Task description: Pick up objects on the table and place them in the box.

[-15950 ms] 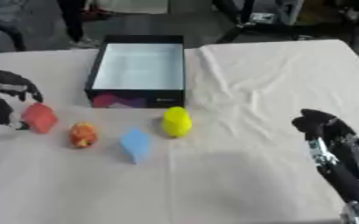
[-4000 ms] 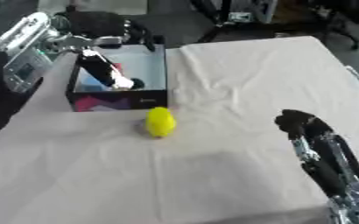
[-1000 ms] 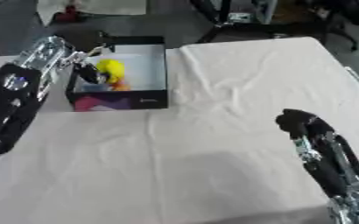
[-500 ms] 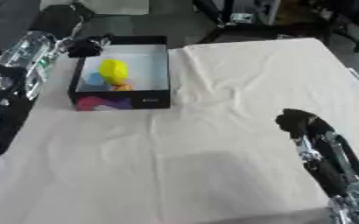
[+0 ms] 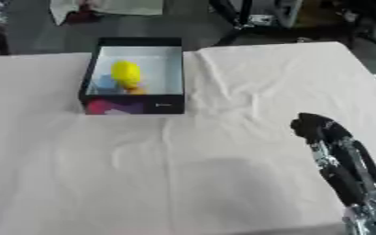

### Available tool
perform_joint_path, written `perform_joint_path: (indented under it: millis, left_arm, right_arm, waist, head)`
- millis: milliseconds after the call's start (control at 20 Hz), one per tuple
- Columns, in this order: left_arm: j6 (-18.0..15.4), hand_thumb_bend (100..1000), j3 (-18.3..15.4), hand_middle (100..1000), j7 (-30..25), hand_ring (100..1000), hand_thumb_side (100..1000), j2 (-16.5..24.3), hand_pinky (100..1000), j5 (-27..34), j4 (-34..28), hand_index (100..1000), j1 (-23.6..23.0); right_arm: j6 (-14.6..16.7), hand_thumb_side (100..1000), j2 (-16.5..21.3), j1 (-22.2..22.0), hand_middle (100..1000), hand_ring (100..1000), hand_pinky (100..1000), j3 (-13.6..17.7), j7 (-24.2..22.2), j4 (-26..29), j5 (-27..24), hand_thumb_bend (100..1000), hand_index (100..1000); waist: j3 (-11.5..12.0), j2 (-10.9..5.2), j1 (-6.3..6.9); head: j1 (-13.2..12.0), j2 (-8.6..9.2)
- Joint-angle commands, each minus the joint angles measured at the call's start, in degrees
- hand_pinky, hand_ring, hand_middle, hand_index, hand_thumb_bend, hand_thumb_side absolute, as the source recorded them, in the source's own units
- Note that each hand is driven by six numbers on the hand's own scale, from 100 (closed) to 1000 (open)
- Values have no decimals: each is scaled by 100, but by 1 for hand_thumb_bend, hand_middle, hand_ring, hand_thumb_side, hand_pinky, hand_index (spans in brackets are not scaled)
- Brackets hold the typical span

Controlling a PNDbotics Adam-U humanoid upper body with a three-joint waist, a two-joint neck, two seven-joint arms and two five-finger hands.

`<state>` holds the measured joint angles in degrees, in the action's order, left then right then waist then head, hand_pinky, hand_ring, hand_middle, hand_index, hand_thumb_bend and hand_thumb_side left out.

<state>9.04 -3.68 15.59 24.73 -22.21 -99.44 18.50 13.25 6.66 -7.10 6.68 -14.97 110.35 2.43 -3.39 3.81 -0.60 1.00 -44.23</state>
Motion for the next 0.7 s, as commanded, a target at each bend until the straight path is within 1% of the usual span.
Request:
perform_joint_path:
  millis: [50, 100, 200, 350, 550, 700]
  left_arm:
    - [-195, 100, -237, 652, 555, 599, 943, -318, 675, 659, -451, 837, -381]
    - [-241, 100, -226, 651, 618, 597, 941, -449, 674, 716, -469, 838, -452]
    - [-299, 100, -181, 652, 641, 597, 941, -690, 673, 644, -465, 838, -460]
    - [-348, 100, -201, 638, 721, 587, 951, -1130, 668, 512, -455, 832, -489]
    - [-361, 100, -187, 623, 752, 575, 960, -1271, 662, 509, -396, 824, -497]
    - [-380, 100, -157, 622, 727, 574, 963, -1298, 663, 556, -379, 825, -526]
  right_arm:
    - [12, 661, 15, 15, 690, 777, 809, 26, 24, 61, 35, 100, 793]
    - [16, 658, 20, 5, 690, 777, 809, 28, 29, 62, 34, 100, 793]
    - [22, 662, 12, -6, 690, 777, 808, 19, 34, 62, 14, 100, 793]
    - [15, 667, -4, -15, 690, 777, 808, -3, 9, 38, 12, 100, 793]
    - [7, 675, -10, -3, 690, 777, 808, -8, 4, 24, -1, 100, 793]
    - [12, 664, -1, 9, 690, 777, 808, -13, -8, 27, -4, 100, 793]
  waist:
    - [18, -19, -75]
    - [27, -39, -88]
    - [64, -60, -110]
    - [82, -67, -134]
    - [114, -65, -128]
    - [93, -69, -130]
  head:
    - [-61, 11]
    - [-93, 11]
    - [-225, 11]
    - [-481, 11]
    - [-706, 11]
    - [-704, 11]
